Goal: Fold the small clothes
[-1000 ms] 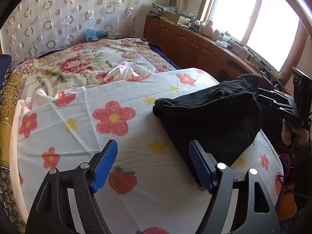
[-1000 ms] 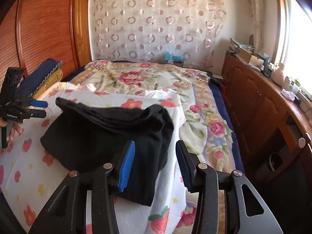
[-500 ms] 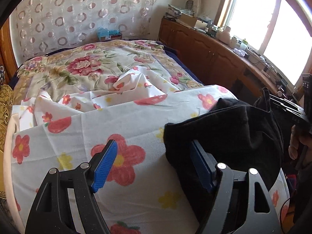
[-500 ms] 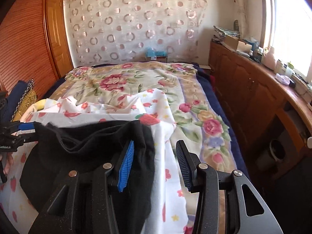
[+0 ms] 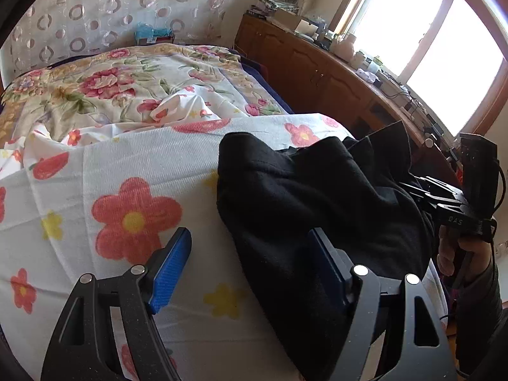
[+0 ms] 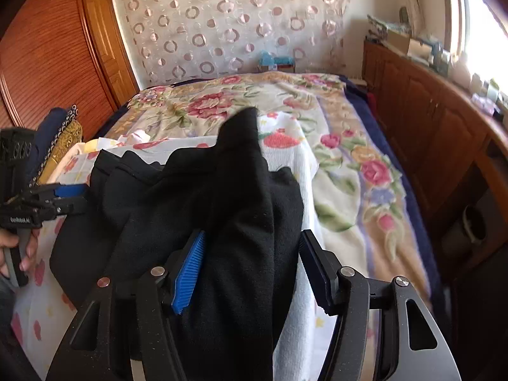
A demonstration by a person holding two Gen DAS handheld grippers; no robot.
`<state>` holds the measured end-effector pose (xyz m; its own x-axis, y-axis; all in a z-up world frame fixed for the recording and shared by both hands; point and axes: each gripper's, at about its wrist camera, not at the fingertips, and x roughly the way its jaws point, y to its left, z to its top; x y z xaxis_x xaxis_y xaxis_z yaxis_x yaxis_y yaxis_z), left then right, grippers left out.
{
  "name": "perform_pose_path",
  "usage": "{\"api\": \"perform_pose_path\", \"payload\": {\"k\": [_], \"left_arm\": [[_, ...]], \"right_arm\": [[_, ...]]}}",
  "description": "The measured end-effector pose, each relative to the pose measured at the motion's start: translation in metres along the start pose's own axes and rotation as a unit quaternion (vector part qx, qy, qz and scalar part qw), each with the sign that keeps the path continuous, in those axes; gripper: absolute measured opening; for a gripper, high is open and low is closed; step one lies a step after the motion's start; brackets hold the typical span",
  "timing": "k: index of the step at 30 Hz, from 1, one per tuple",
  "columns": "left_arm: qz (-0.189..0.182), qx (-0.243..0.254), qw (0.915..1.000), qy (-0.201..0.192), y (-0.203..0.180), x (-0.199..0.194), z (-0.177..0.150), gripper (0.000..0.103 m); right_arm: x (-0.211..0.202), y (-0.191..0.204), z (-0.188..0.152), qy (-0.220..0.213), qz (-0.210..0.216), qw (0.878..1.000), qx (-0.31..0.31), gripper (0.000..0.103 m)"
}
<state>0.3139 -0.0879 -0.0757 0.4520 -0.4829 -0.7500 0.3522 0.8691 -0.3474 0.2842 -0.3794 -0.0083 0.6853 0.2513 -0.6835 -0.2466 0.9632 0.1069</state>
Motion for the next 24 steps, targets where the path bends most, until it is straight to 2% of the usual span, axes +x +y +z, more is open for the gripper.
{"api": "perform_pose_path", "payload": {"k": [3, 4, 5, 6, 7, 8, 9, 10, 13, 17, 24], "left_arm": [[0.004, 0.0, 1.0, -0.008, -0.001, -0.001, 0.001, 0.076], [0.0, 0.0, 1.0, -0.009, -0.002, -0.001, 0.001, 0.073], [-0.003, -0.001, 0.9999, -0.01, -0.002, -0.001, 0.001, 0.068], [-0.006, -0.003, 0.9999, -0.01, -0.002, -0.001, 0.002, 0.056], [-0.014, -0.003, 0.9999, -0.008, -0.001, 0.0, 0.001, 0.049], [-0.023, -0.004, 0.9997, -0.006, -0.002, 0.001, 0.001, 0.044], [-0.034, -0.004, 0.9994, -0.001, -0.002, 0.003, 0.0, 0.035], [-0.036, -0.004, 0.9993, -0.003, -0.003, 0.003, -0.001, 0.031], [-0.067, -0.014, 0.9976, 0.009, -0.001, 0.004, -0.001, 0.017], [-0.08, -0.003, 0.9967, -0.014, -0.009, -0.02, -0.002, 0.013], [-0.075, 0.022, 0.9887, -0.128, -0.022, -0.121, -0.002, 0.012]], "right_arm": [[0.012, -0.007, 0.01, 0.013, 0.025, 0.999, 0.015, 0.062], [0.013, -0.009, 0.012, 0.015, 0.031, 0.999, 0.017, 0.062], [0.017, -0.011, 0.014, 0.021, 0.041, 0.999, 0.019, 0.062], [0.019, -0.013, 0.015, 0.027, 0.05, 0.998, 0.02, 0.06], [0.019, -0.014, 0.016, 0.027, 0.057, 0.998, 0.023, 0.05], [0.018, -0.013, 0.014, 0.027, 0.071, 0.997, 0.022, 0.046], [0.018, -0.012, 0.015, 0.029, 0.081, 0.996, 0.017, 0.04], [0.017, -0.011, 0.015, 0.028, 0.084, 0.996, 0.01, 0.03], [0.017, -0.011, 0.013, 0.02, 0.097, 0.995, -0.005, 0.019], [-0.003, -0.003, 0.011, -0.02, 0.081, 0.996, -0.027, 0.017], [-0.05, 0.031, 0.034, -0.098, 0.083, 0.989, -0.07, 0.016]]}}
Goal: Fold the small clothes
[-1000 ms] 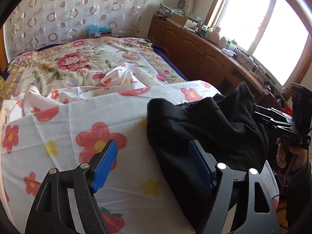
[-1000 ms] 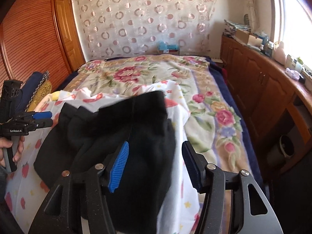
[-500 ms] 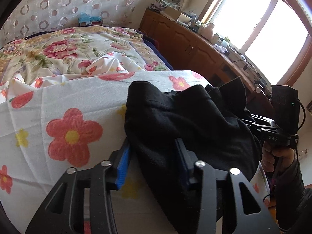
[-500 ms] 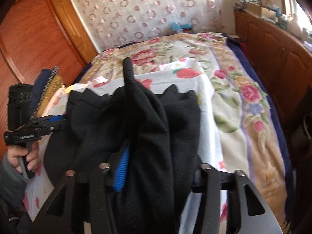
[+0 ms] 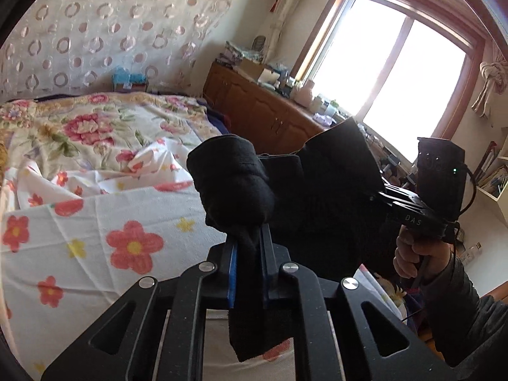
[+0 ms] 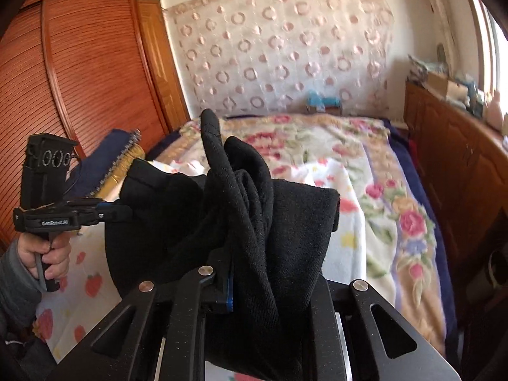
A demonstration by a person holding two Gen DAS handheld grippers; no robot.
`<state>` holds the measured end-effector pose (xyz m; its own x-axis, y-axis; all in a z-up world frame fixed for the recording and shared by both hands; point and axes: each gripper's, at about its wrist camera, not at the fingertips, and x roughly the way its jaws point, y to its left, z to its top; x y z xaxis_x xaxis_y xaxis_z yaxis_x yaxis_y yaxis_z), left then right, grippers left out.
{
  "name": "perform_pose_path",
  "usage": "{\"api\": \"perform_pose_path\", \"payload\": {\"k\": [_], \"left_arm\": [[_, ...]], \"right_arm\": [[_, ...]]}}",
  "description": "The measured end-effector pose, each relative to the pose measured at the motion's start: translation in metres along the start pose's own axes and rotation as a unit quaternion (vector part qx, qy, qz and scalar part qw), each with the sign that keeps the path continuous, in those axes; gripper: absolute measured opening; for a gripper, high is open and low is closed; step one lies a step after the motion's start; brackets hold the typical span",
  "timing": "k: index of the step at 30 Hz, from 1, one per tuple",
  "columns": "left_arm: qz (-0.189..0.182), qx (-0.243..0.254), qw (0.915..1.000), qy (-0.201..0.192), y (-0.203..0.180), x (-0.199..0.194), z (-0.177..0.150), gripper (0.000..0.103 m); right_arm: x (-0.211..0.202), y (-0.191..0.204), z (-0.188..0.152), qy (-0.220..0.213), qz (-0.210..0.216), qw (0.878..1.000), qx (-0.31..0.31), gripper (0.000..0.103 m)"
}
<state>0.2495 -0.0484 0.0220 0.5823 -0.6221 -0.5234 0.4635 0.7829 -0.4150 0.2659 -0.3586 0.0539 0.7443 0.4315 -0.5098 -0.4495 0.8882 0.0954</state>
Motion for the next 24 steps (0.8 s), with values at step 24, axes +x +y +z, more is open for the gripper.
{"api": "perform_pose_path", "payload": {"k": [24], "left_arm": [[0.282, -0.16, 0.9271, -0.189, 0.163, -0.209, -0.082, 0.012]], "right_arm": [[0.247, 0.327, 0.223, 0.021, 0.144, 0.929, -0.34, 0.016]]}}
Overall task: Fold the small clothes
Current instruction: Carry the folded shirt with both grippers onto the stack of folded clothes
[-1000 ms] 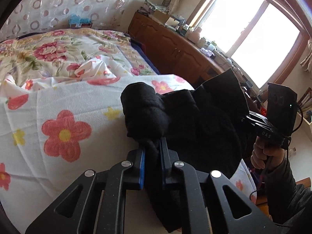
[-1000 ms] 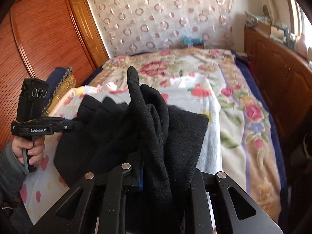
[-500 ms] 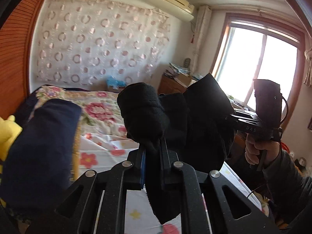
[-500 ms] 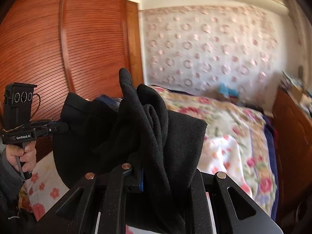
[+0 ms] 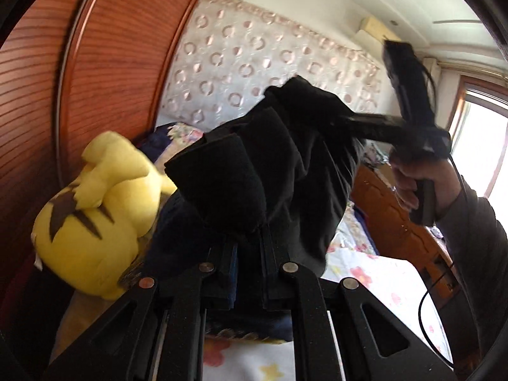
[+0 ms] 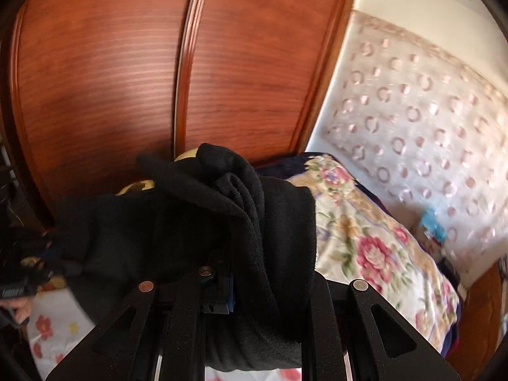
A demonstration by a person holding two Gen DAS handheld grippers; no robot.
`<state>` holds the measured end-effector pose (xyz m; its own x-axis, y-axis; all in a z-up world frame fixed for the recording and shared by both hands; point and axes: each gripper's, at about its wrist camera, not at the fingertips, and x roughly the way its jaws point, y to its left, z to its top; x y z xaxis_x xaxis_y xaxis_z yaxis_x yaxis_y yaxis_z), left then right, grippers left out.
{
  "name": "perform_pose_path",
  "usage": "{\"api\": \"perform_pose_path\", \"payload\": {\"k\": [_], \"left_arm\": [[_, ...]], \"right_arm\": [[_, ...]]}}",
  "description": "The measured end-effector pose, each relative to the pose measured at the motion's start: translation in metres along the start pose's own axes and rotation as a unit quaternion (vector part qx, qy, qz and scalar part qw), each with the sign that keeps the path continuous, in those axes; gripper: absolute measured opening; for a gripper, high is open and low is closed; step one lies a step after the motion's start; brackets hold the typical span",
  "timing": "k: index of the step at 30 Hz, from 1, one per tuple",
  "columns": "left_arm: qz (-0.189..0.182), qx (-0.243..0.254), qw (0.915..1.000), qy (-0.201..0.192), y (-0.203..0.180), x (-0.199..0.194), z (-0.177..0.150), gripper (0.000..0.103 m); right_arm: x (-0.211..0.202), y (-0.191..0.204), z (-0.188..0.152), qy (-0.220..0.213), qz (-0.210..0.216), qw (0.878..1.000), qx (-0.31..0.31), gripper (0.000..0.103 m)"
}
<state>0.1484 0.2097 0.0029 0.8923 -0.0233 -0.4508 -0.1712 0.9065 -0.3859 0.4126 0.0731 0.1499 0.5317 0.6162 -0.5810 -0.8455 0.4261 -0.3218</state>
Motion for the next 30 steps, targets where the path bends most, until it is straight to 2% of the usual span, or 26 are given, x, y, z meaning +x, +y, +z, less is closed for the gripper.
{"api": "perform_pose_path", "payload": {"k": [3, 5, 6, 8, 11, 12, 13, 17, 19, 20, 22, 24, 26, 27, 28, 30], "left_arm": [[0.019, -0.005, 0.9997, 0.014, 0.007, 0.008, -0.011, 0.011], [0.032, 0.0, 0.9992, 0.021, 0.004, 0.014, -0.015, 0.011], [0.033, 0.001, 0.9992, 0.022, 0.005, 0.013, -0.016, 0.011], [0.038, 0.008, 0.9991, 0.018, 0.002, 0.013, -0.016, 0.011], [0.044, 0.02, 0.9988, 0.009, 0.008, 0.003, -0.015, 0.011], [0.045, 0.024, 0.9987, 0.009, 0.01, 0.0, -0.016, 0.011], [0.047, 0.025, 0.9985, 0.009, 0.01, 0.0, -0.016, 0.011], [0.046, 0.028, 0.9985, 0.005, 0.011, -0.013, -0.014, 0.011], [0.048, 0.038, 0.9982, 0.004, 0.006, -0.018, -0.014, 0.011], [0.049, 0.043, 0.9979, 0.004, 0.002, -0.021, -0.013, 0.011], [0.05, 0.057, 0.9971, 0.005, -0.005, -0.027, -0.013, 0.025], [0.048, 0.07, 0.9964, 0.006, -0.013, -0.031, -0.013, 0.03], [0.051, 0.086, 0.995, 0.003, -0.022, -0.036, -0.014, 0.032], [0.052, 0.097, 0.9939, 0.002, -0.028, -0.039, -0.015, 0.038], [0.05, 0.103, 0.9934, 0.001, -0.031, -0.041, -0.016, 0.04], [0.043, 0.116, 0.9924, 0.001, -0.04, -0.047, -0.018, 0.04]], "right_arm": [[0.048, -0.004, 0.01, 0.014, 0.002, 1.0, -0.002, 0.018], [0.069, -0.009, 0.013, 0.029, -0.002, 1.0, 0.012, 0.024], [0.081, -0.014, 0.017, 0.043, -0.006, 0.999, 0.023, 0.029], [0.09, -0.017, 0.026, 0.06, -0.016, 0.997, 0.052, 0.034], [0.089, -0.013, 0.036, 0.043, -0.026, 0.996, 0.078, 0.047], [0.084, -0.017, 0.036, 0.036, -0.032, 0.995, 0.089, 0.052], [0.069, -0.013, 0.03, 0.03, -0.033, 0.994, 0.099, 0.054], [0.06, -0.028, 0.04, 0.019, -0.025, 0.988, 0.15, 0.057], [0.051, -0.029, 0.043, 0.007, -0.057, 0.986, 0.157, 0.057], [0.041, -0.025, 0.035, 0.001, -0.066, 0.985, 0.158, 0.057], [0.025, -0.015, 0.023, -0.011, -0.058, 0.985, 0.161, 0.057], [0.009, -0.004, 0.009, -0.014, -0.063, 0.985, 0.162, 0.057], [-0.009, 0.01, -0.012, -0.02, -0.064, 0.984, 0.167, 0.057], [-0.019, 0.015, -0.023, -0.025, -0.062, 0.983, 0.171, 0.057], [-0.028, 0.021, -0.036, -0.029, -0.06, 0.982, 0.176, 0.057], [-0.053, 0.035, -0.063, -0.036, -0.069, 0.98, 0.183, 0.057]]}}
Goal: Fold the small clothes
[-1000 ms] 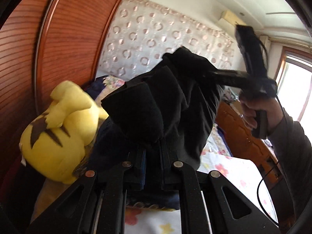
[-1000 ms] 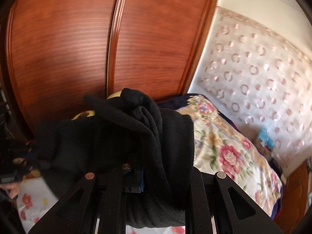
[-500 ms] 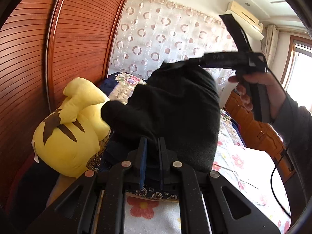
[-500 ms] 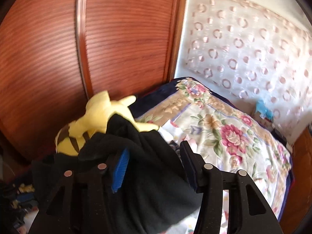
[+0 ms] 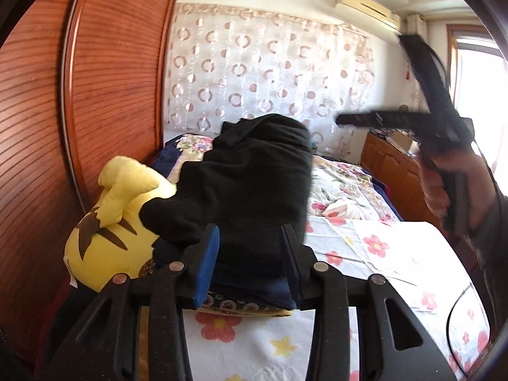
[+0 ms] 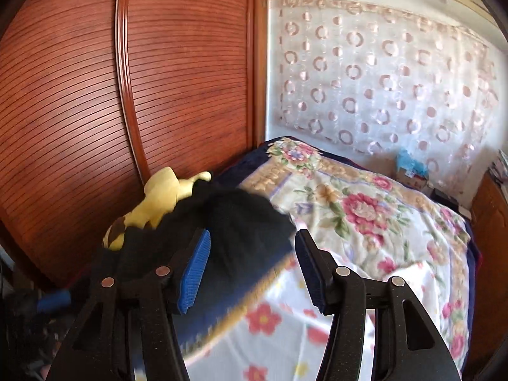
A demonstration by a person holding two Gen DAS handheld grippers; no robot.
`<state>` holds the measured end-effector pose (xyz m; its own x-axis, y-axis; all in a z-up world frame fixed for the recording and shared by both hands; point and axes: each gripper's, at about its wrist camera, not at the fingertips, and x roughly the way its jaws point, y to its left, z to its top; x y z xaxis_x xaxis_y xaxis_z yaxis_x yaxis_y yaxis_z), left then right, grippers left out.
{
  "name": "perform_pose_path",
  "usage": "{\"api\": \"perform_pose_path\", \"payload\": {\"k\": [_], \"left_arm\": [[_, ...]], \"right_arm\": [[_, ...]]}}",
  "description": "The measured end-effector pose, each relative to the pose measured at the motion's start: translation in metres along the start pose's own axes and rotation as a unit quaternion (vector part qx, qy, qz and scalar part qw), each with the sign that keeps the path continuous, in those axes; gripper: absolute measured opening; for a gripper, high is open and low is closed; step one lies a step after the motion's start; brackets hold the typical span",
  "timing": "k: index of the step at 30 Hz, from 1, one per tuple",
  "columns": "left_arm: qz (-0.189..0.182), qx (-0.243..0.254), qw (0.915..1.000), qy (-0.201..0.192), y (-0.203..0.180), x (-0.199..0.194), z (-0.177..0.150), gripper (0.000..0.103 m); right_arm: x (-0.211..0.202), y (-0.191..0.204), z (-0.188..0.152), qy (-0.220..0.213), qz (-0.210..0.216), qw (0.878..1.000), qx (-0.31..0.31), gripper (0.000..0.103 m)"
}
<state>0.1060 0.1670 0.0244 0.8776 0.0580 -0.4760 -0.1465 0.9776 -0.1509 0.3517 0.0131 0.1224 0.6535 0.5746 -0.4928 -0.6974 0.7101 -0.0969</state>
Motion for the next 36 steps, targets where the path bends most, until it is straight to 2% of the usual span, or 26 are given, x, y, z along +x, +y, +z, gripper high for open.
{"api": "perform_pose_path", "payload": {"k": [2, 3, 4, 5, 6, 13, 19, 23, 28, 36], "left_arm": [[-0.004, 0.015, 0.9999, 0.003, -0.009, -0.004, -0.001, 0.04], [-0.007, 0.021, 0.9997, 0.004, -0.013, -0.005, -0.002, 0.048], [-0.013, 0.026, 0.9996, 0.004, -0.017, -0.006, -0.003, 0.069], [-0.023, 0.028, 0.9993, 0.003, -0.022, -0.009, -0.005, 0.078], [-0.03, 0.03, 0.9991, 0.002, -0.026, -0.01, -0.007, 0.081], [-0.06, 0.058, 0.9965, 0.006, -0.064, -0.023, -0.018, 0.081], [-0.078, 0.08, 0.9937, -0.004, -0.097, -0.042, -0.019, 0.081], [-0.075, 0.09, 0.9931, -0.009, -0.116, -0.054, -0.021, 0.081], [-0.084, 0.094, 0.992, -0.016, -0.132, -0.067, -0.021, 0.081], [-0.08, 0.092, 0.9921, -0.028, -0.14, -0.076, -0.015, 0.081]], "right_arm": [[-0.04, -0.002, -0.029, -0.009, -0.008, 1.0, 0.005, 0.057], [-0.053, -0.002, -0.043, -0.012, -0.012, 1.0, 0.011, 0.057], [-0.068, -0.001, -0.056, -0.014, -0.014, 1.0, 0.015, 0.057], [-0.082, 0.001, -0.07, -0.017, -0.016, 1.0, 0.02, 0.057], [-0.096, 0.005, -0.081, -0.02, -0.019, 0.999, 0.024, 0.057], [-0.198, 0.023, -0.154, -0.047, -0.055, 0.995, 0.069, 0.057], [-0.248, 0.045, -0.185, -0.065, -0.098, 0.988, 0.097, 0.066], [-0.282, 0.062, -0.199, -0.084, -0.127, 0.981, 0.119, 0.068], [-0.315, 0.08, -0.218, -0.1, -0.149, 0.974, 0.138, 0.068], [-0.332, 0.106, -0.238, -0.106, -0.164, 0.968, 0.155, 0.068]]}}
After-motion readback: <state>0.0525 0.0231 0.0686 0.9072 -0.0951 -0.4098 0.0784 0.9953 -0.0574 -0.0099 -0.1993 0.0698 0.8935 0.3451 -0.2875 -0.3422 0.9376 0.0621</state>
